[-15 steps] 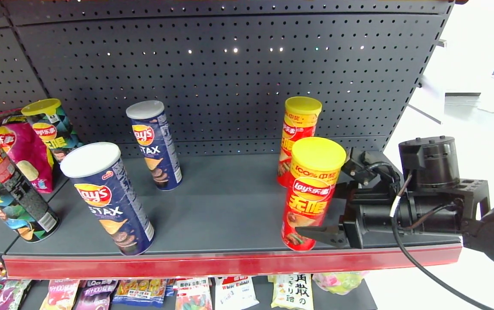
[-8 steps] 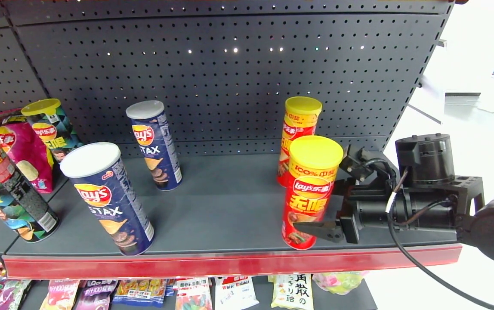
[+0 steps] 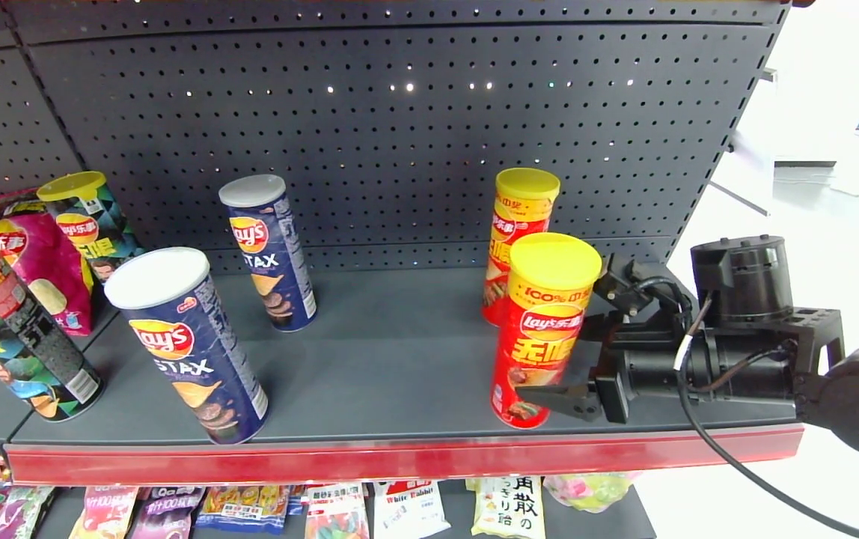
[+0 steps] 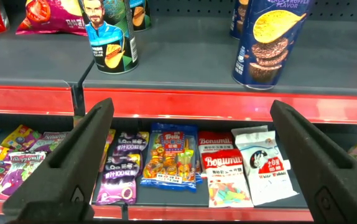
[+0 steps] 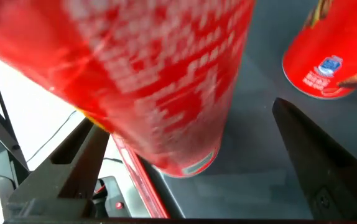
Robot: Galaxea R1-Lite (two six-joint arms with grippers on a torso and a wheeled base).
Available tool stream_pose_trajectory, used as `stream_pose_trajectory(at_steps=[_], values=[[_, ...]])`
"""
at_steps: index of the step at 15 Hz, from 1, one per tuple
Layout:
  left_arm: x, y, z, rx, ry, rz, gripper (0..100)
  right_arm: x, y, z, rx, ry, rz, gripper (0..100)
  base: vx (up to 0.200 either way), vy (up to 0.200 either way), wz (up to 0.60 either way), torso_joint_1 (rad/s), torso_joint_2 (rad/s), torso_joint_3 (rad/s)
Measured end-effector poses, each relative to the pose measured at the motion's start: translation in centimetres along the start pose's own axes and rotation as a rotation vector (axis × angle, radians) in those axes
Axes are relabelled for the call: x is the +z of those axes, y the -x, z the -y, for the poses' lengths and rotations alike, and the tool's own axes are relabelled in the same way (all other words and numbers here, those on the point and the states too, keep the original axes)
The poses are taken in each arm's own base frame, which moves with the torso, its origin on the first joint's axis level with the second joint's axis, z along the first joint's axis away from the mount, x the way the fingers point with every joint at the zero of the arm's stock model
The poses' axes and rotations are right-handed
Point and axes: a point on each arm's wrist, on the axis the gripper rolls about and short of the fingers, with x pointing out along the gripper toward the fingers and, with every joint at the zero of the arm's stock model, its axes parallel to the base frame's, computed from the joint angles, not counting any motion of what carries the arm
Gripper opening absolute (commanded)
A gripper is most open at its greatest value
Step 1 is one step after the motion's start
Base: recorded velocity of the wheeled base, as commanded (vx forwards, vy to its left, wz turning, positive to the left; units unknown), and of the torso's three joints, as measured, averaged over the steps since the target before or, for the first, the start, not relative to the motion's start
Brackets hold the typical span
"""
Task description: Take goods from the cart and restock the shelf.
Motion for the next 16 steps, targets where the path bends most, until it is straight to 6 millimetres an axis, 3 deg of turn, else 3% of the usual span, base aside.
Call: stream_pose_trajectory(at_steps=[7,12,16], values=[[0.0,0.0,0.0,0.0,0.0,0.0,100,-1.2,2.4,-0.8,-0.025,-0.017,-0.009,100,0.0,0.0,0.0,0.0,0.0,0.0],[0.0,0.0,0.0,0.0,0.0,0.0,100,-3.3,5.3,-2.8,-0.036,-0.045,-0.029,100,0.0,0.0,0.0,0.0,0.0,0.0],[0.0,0.0,0.0,0.0,0.0,0.0,100,-4.6,7.5,-2.5,-0.175,-0.095,-0.062,100,0.0,0.0,0.0,0.0,0.0,0.0]])
